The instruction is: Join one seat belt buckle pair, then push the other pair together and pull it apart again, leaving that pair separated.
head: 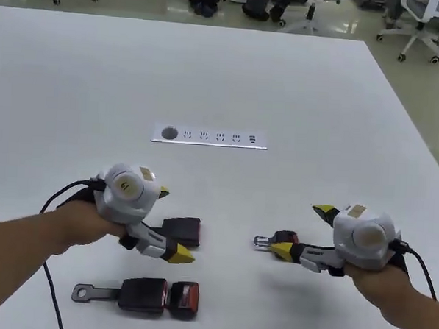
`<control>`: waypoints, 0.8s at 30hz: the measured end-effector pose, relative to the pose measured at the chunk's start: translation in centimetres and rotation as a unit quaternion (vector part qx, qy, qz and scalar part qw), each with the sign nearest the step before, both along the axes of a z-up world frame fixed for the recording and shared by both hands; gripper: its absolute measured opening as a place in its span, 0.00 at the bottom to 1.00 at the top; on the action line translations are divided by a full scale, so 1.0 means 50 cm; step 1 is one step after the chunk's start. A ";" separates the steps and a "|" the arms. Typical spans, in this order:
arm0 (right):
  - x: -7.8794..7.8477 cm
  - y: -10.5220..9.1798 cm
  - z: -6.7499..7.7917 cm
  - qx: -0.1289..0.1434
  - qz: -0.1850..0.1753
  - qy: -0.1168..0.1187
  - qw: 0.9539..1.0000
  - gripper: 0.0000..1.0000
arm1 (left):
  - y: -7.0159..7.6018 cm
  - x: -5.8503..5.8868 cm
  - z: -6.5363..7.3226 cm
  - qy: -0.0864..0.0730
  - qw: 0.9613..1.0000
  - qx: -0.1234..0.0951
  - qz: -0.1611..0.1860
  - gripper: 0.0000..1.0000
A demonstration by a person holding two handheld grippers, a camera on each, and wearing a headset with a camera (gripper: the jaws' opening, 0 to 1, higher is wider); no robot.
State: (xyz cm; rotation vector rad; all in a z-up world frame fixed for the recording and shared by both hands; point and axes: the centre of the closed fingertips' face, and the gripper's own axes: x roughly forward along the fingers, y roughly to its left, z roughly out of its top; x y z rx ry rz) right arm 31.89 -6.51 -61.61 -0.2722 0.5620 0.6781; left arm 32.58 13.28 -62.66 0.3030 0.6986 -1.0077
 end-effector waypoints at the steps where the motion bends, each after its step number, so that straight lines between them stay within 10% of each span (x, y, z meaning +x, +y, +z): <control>1: -0.007 0.007 0.014 0.004 -0.007 -0.007 1.000 0.73 | 0.016 0.010 0.017 -0.027 1.000 0.000 0.015 0.98; 9: -0.031 0.035 0.054 0.027 -0.045 -0.043 0.998 0.81 | 0.085 -0.002 0.094 -0.042 0.990 -0.057 0.124 1.00; 24: -0.095 0.044 0.111 0.062 -0.101 -0.081 0.990 0.92 | 0.167 -0.129 0.129 -0.042 0.979 -0.079 0.181 1.00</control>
